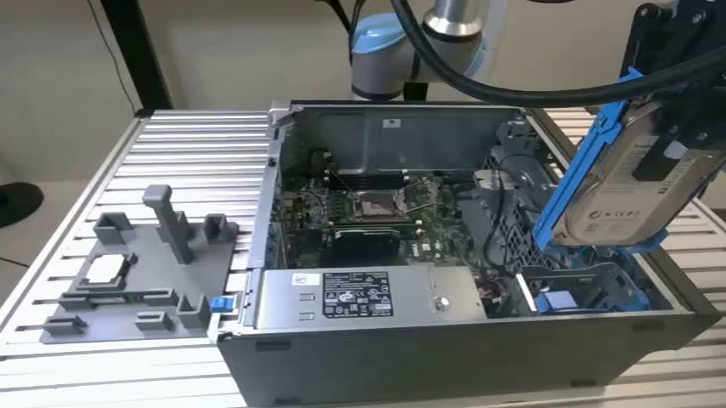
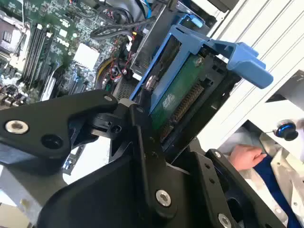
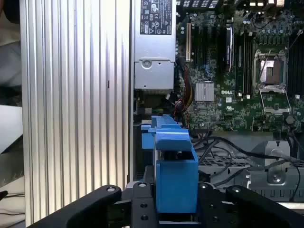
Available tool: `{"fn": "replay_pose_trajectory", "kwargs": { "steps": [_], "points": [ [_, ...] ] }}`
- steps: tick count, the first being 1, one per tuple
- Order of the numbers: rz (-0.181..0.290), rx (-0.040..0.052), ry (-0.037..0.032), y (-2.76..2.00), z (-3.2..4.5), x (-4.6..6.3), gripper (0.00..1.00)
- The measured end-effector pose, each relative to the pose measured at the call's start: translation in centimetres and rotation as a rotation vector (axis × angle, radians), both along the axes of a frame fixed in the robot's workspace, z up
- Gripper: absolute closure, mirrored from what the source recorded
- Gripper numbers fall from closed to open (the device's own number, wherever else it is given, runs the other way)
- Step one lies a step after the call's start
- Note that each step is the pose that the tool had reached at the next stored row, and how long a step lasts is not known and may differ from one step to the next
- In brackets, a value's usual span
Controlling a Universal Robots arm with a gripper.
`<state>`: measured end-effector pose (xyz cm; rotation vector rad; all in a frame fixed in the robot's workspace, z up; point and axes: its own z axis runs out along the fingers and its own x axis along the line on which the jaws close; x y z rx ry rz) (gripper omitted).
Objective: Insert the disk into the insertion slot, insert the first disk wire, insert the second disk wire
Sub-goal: 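Insert the disk into the insertion slot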
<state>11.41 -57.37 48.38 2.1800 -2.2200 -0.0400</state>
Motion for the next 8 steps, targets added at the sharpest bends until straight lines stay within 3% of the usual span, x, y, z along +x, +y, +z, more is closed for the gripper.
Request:
{"fn": "replay_pose_trajectory", "kwargs": {
  "steps": [8],
  "points": [
    [0.0, 0.0, 0.0, 0.0, 0.0, 0.0, 1.0]
  ]
}}
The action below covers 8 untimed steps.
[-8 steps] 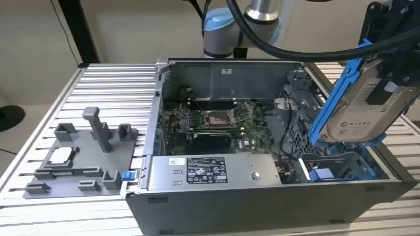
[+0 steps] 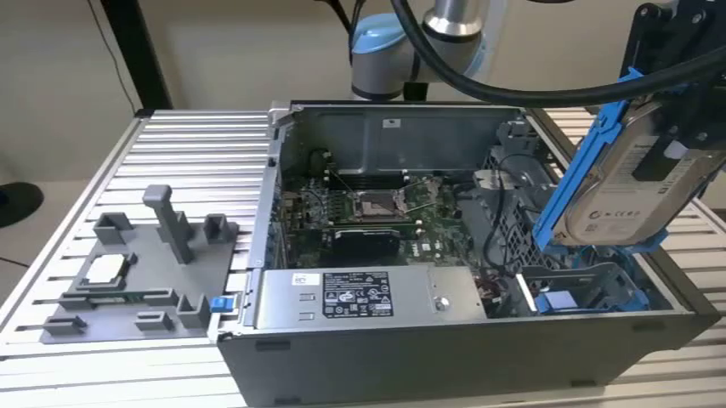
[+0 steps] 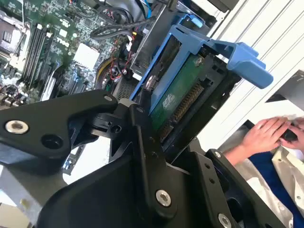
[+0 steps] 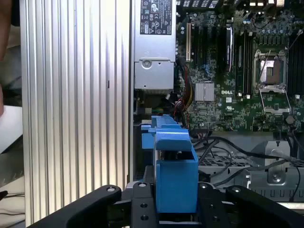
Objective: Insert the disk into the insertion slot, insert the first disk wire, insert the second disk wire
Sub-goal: 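Insert the disk into the insertion slot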
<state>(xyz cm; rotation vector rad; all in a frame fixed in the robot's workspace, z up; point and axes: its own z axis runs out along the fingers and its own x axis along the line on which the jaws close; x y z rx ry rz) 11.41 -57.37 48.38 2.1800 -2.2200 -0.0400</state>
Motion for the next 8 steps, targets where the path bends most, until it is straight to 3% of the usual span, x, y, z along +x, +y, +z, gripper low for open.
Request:
{"fn": "replay_pose_trajectory", "kwargs": {
  "steps": [8],
  "points": [
    [0.0, 0.0001, 0.0, 0.0, -0.4, 0.23, 1.0]
  ]
}}
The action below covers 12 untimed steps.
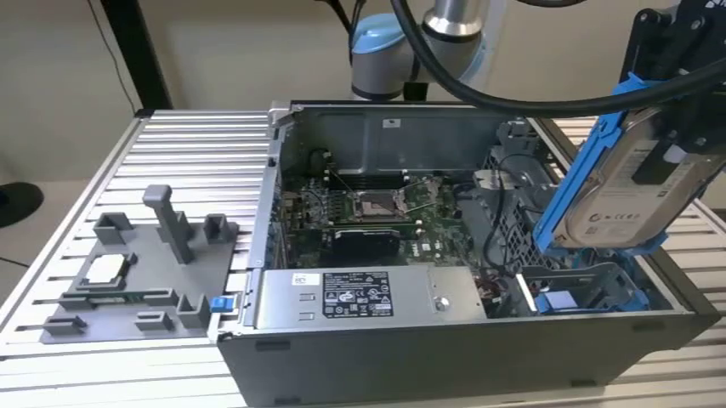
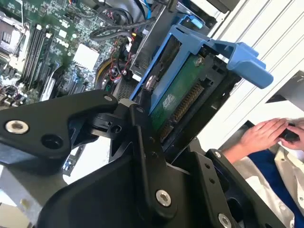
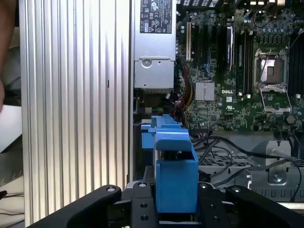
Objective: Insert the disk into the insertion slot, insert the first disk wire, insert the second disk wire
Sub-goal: 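Insert the disk into the insertion slot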
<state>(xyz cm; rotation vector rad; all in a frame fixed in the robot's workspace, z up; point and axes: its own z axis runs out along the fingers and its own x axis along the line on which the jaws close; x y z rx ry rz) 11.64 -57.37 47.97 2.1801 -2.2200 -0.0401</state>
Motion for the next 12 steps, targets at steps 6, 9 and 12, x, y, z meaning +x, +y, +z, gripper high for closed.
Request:
{"fn": "replay_pose_trajectory", "kwargs": {
  "steps": [6, 9, 12],
  "points": [
    [0.0, 0.0, 0.0, 0.0, -0.57, 0.56, 1.0],
    [0.0, -0.0001, 0.0, 0.0, -0.71, 0.64, 1.0],
    [0.0, 0.0, 0.0, 0.0, -0.88, 0.69, 1.0]
  ]
}}
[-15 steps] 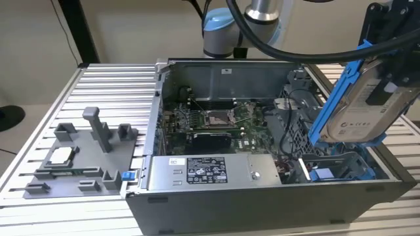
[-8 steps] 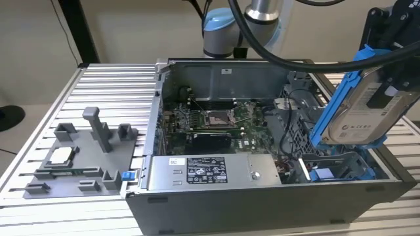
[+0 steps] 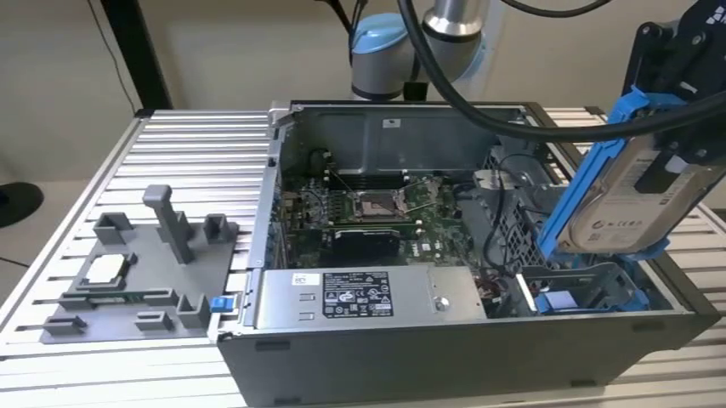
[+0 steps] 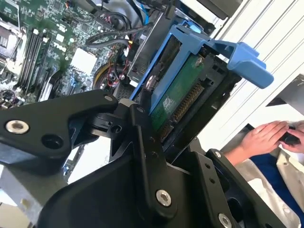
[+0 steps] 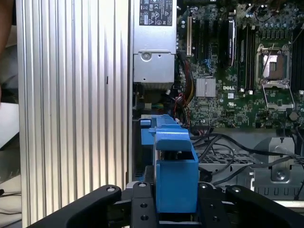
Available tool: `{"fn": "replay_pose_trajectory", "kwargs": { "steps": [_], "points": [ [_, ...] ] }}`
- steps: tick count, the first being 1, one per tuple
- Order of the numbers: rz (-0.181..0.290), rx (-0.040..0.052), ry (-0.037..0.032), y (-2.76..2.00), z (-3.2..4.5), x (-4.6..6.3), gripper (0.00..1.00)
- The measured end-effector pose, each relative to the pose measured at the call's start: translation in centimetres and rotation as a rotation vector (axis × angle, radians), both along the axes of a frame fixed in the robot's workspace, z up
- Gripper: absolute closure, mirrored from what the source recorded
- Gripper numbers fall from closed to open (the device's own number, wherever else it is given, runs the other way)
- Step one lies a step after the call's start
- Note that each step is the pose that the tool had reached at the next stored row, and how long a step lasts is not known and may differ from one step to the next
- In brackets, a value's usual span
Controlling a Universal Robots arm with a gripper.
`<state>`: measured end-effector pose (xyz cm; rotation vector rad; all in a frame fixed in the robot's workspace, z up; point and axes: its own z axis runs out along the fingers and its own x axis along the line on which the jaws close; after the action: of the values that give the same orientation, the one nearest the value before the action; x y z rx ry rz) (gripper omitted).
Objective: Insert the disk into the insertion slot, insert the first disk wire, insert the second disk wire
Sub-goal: 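Insert the disk into the insertion slot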
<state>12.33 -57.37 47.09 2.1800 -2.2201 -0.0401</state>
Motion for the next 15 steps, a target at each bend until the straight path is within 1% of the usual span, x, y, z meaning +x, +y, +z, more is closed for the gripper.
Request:
{"fn": "replay_pose_trajectory", "kwargs": {
  "steps": [3, 10, 15],
  "points": [
    [0.0, -0.0001, 0.0, 0.0, -0.34, 0.1, 1.0],
    [0.0, -0.0001, 0.0001, 0.0, -1.59, 0.1, 1.0],
    [0.0, 0.0, 0.0001, 0.02, -2.26, 0.0, 1.0]
  ]
}}
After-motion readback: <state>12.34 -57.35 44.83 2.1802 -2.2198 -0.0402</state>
